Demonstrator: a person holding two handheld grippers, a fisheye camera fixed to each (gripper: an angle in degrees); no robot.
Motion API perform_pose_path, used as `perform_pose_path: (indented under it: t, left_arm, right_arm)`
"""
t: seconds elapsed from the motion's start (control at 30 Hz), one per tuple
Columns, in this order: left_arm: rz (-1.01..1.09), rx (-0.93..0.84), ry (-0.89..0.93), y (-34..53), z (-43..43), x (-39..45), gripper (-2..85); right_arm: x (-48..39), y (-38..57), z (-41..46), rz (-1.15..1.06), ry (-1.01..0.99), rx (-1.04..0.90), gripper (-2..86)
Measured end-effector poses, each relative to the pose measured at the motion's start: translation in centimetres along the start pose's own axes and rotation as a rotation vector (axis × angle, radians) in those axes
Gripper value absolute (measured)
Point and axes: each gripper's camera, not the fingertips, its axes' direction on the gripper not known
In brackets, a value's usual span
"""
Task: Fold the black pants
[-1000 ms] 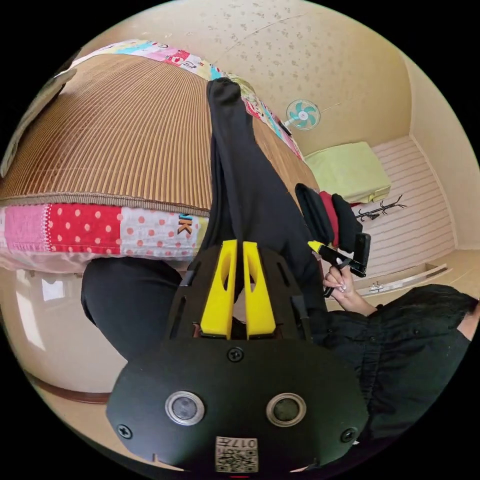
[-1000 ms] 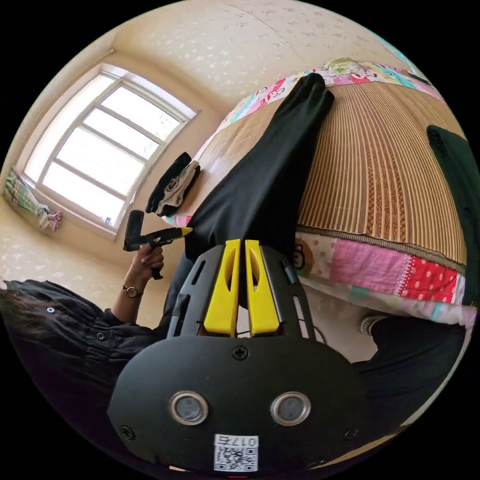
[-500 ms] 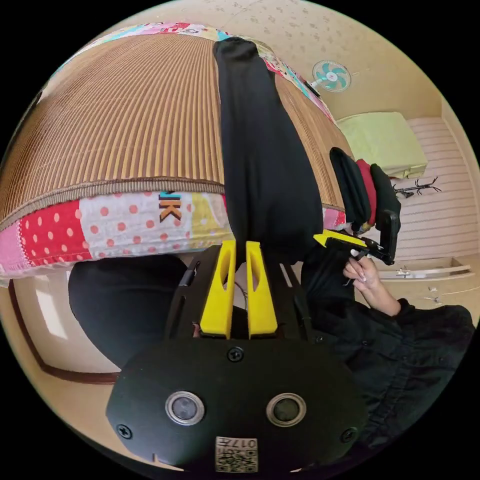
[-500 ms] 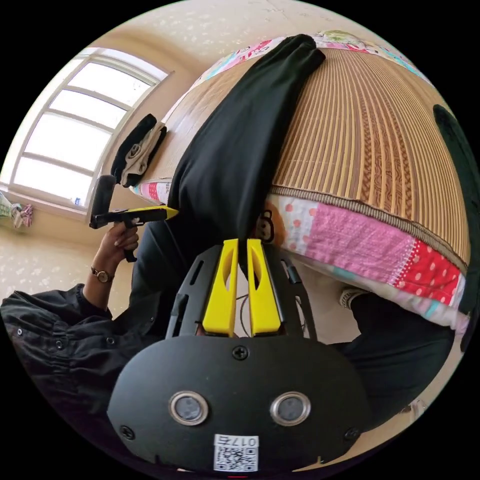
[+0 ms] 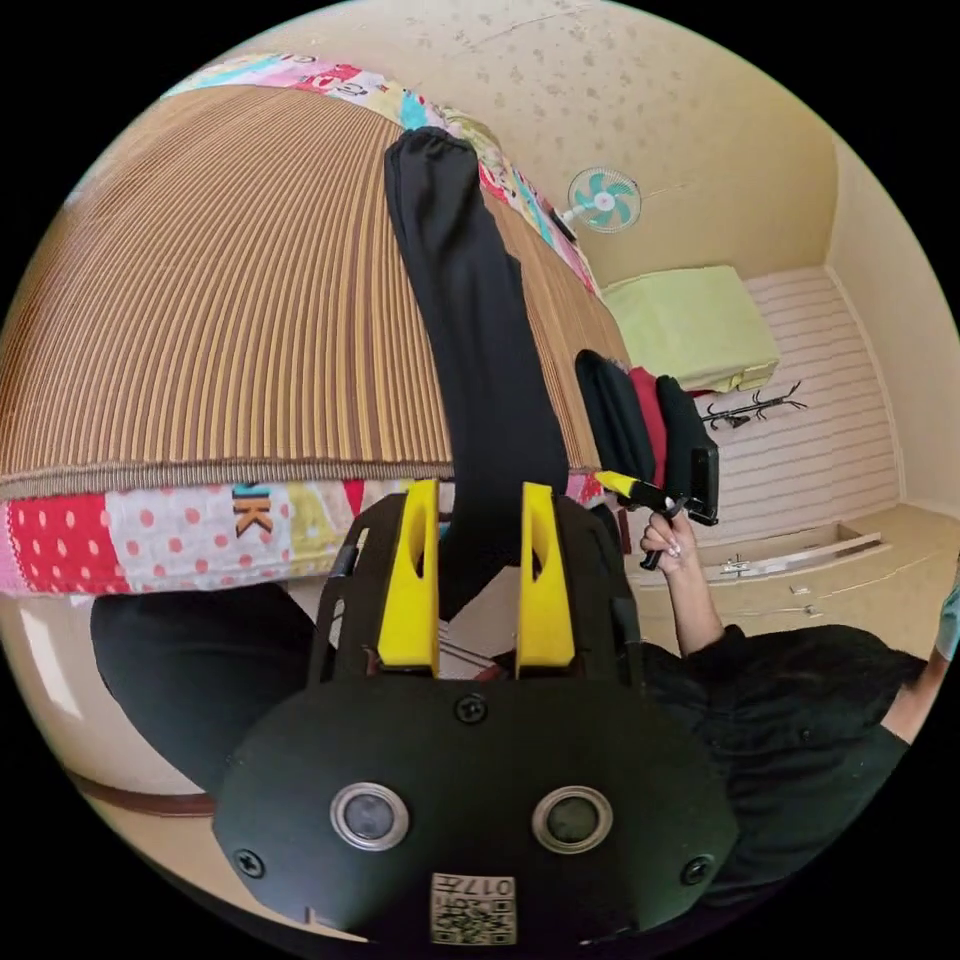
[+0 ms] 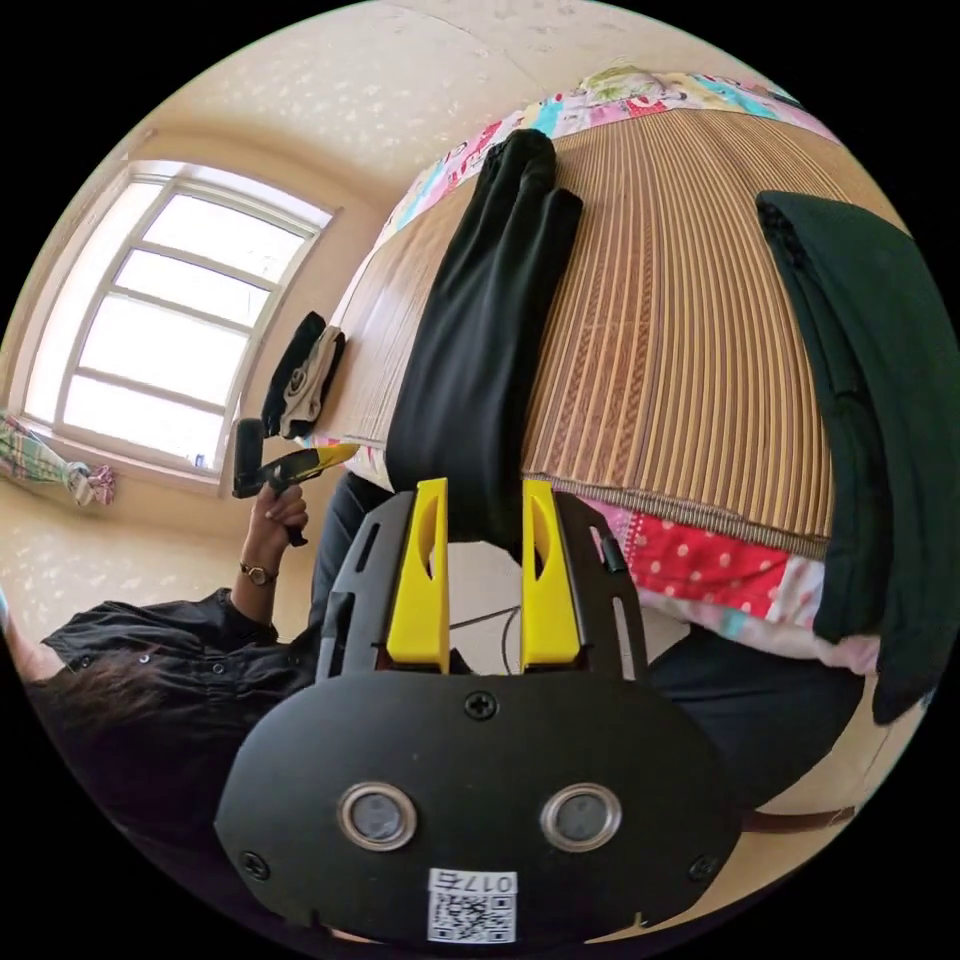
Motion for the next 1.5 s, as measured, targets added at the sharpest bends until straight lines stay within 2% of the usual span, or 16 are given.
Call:
perform_pose_path:
  t: [0.07, 0.13, 0.2, 0.27, 0.4, 0.47, 0.53, 0.67, 0.83, 0.97, 1.1, 1.2, 1.33, 1.5]
  left_arm:
    - [0.01, 0.02, -0.006, -2.1, 1.3, -0.3, 12.6]
    - [-0.042, -0.092, -0.061, -3.5, 4.3, -1.2, 12.8]
    - [-0.032, -0.09, -0.024, -2.5, 4.8, -0.8, 12.4]
    - [-0.034, -0.137, 0.042, -0.6, 5.7, -0.5, 11.7]
    - [-0.086, -0.01, 0.038, 4.3, 5.4, -1.4, 6.2]
    - [-0.129, -0.043, 0.149, 4.9, 5.6, -2.5, 4.8]
    - [-0.123, -0.113, 0.272, 5.3, 4.8, -2.5, 4.1]
    - [0.136, -0.026, 0.286, 7.1, -2.1, 3.8, 3.8]
    - [0.52, 0.278, 0.496, 9.0, -16.6, 16.0, 3.8]
    - [0.699, 0.473, 0.478, 9.9, -23.9, 24.6, 3.8]
    - [0.819, 0.594, 0.499, 8.8, -28.6, 30.4, 3.8]
    - [0.717, 0.557, 0.401, 4.6, -27.8, 31.7, 3.7]
    - [0.528, 0.452, 0.296, -4.0, -23.9, 29.1, 3.6]
    - [0.501, 0.428, 0.039, -11.5, -20.0, 27.6, 3.4]
  right_arm:
    - [2.2, -3.2, 0.7, 0.012, 0.039, 0.039, 12.9]
    - [3.9, -4.8, 2.2, 0.044, 0.068, -0.002, 13.3]
    - [4.7, -4.7, 2.2, 0.078, 0.042, -0.002, 13.3]
    - [4.9, -2.7, 1.8, 0.051, -0.041, -0.026, 13.3]
    - [7.0, 2.0, 3.5, 0.063, -0.242, -0.056, 9.9]
    - [9.1, 4.1, 3.3, 0.127, -0.288, 0.008, 6.0]
    - [9.9, 4.7, 2.9, 0.115, -0.417, -0.035, 4.6]
    - [3.8, 7.6, -4.6, -0.163, -0.474, 0.044, 3.4]
    - [-5.7, 9.9, -18.3, -0.521, -0.64, 0.276, 2.8]
    - [-16.0, 11.3, -28.0, -0.763, -0.651, 0.421, 2.6]
    - [-21.9, 12.5, -33.6, -0.803, -0.558, 0.583, 2.5]
    - [-23.0, 9.7, -34.7, -0.741, -0.438, 0.618, 2.5]
    - [-19.1, 1.1, -31.6, -0.558, -0.359, 0.581, 2.5]
    - [-16.8, -7.7, -26.1, -0.442, -0.109, 0.603, 2.4]
